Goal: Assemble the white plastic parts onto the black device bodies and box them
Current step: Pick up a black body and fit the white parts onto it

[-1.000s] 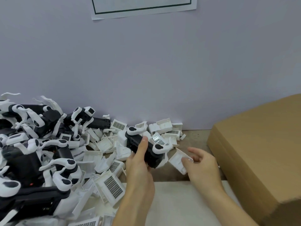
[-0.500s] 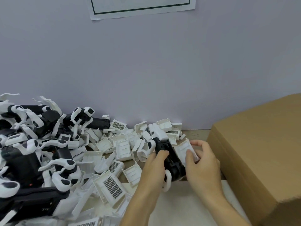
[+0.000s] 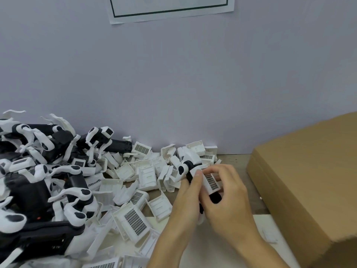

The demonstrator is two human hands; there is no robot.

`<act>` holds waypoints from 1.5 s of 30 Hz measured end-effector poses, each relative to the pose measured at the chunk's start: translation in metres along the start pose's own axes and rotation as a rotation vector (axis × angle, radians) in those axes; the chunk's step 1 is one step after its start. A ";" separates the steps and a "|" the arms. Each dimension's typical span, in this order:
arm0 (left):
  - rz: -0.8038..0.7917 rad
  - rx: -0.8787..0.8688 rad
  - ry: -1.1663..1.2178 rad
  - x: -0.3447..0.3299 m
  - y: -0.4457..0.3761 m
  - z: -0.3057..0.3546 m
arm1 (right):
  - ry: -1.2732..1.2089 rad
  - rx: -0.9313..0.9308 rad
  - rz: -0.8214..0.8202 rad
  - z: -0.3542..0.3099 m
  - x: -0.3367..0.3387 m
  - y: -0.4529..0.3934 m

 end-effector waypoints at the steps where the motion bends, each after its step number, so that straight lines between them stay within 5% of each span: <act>1: 0.001 -0.021 0.000 0.000 -0.001 0.000 | -0.001 0.009 -0.010 -0.001 0.000 0.000; 6: 0.086 -0.106 0.079 0.007 -0.001 0.003 | -0.085 0.110 -0.099 -0.006 0.001 -0.001; 10: 0.099 -0.117 0.037 0.008 -0.001 0.004 | -0.296 -0.168 -0.042 0.008 0.000 0.000; 17: 0.088 -0.294 -0.306 0.005 0.003 0.013 | -0.689 -0.412 -0.228 0.014 -0.004 -0.002; 29: 0.051 -0.297 -0.098 0.003 0.003 0.017 | -0.832 -0.495 -0.126 0.021 -0.004 -0.004; 45: 0.074 -0.224 -0.162 0.004 0.005 0.015 | -0.647 -0.448 -0.114 0.024 -0.008 -0.002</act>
Point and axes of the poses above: each hand's wrist, its own y-axis away from the middle knuckle, its own x-axis out of the back of the hand, z = x × y, the point moved 3 cm from there along -y, towards the middle knuckle, and after that the axes turned 8 degrees about -z, right-handed, at the moved point
